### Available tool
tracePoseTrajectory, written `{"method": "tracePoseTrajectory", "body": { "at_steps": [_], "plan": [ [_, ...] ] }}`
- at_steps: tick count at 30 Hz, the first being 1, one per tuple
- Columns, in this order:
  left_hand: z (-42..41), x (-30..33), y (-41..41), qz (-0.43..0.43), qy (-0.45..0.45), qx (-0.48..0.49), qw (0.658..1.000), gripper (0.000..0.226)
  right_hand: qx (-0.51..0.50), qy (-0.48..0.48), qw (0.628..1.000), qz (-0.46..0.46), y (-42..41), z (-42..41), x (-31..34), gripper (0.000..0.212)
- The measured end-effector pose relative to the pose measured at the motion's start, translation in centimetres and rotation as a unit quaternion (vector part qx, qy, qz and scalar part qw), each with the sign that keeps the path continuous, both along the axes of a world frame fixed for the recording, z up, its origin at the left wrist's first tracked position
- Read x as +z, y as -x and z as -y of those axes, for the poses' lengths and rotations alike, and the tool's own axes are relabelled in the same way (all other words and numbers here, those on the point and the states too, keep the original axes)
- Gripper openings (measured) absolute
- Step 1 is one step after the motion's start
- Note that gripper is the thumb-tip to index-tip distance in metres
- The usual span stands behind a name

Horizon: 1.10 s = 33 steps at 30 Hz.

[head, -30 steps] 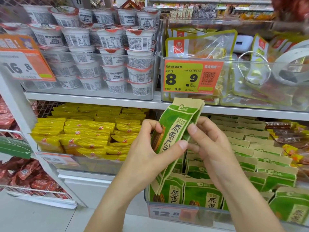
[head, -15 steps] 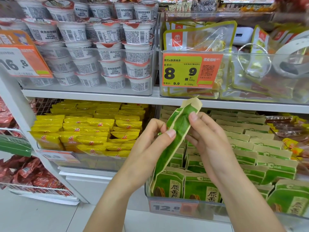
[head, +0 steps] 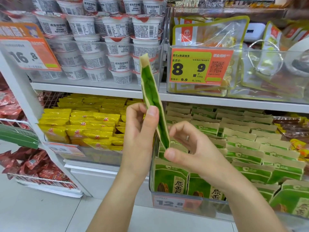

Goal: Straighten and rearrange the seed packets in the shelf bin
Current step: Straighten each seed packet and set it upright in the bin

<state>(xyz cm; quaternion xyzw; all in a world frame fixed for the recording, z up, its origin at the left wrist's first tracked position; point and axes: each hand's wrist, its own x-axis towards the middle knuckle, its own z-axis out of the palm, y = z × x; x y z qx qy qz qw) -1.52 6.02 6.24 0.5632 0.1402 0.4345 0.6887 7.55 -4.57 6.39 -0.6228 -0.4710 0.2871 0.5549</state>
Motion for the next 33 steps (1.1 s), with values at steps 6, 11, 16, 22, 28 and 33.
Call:
{"method": "tracePoseTrajectory", "body": {
  "at_steps": [6,11,16,22,28,33],
  "plan": [
    [-0.5,0.0,0.1,-0.001,-0.018,-0.015,1.000,0.052,-0.019,-0.039,0.999,-0.020,0.0,-0.1,0.0,0.036],
    [-0.6,0.2,0.4,-0.010,-0.035,-0.033,0.999,0.062,-0.006,-0.063,0.997,-0.053,-0.3,0.4,0.7,0.035],
    [-0.6,0.2,0.3,-0.011,-0.024,-0.047,0.999,0.063,-0.029,-0.067,0.997,-0.034,-0.2,0.2,0.7,0.020],
    [-0.6,0.1,0.1,-0.007,-0.012,-0.057,0.998,0.057,-0.038,-0.075,0.996,0.017,-0.1,0.0,0.3,0.020],
    [-0.4,0.2,0.3,0.018,0.003,-0.075,0.997,0.056,-0.080,-0.092,0.992,0.040,-0.1,0.1,-0.1,0.025],
    [-0.1,0.9,0.4,0.010,-0.009,-0.052,0.999,0.038,-0.207,-0.054,0.959,0.184,-0.2,0.1,-0.4,0.037]
  ]
}}
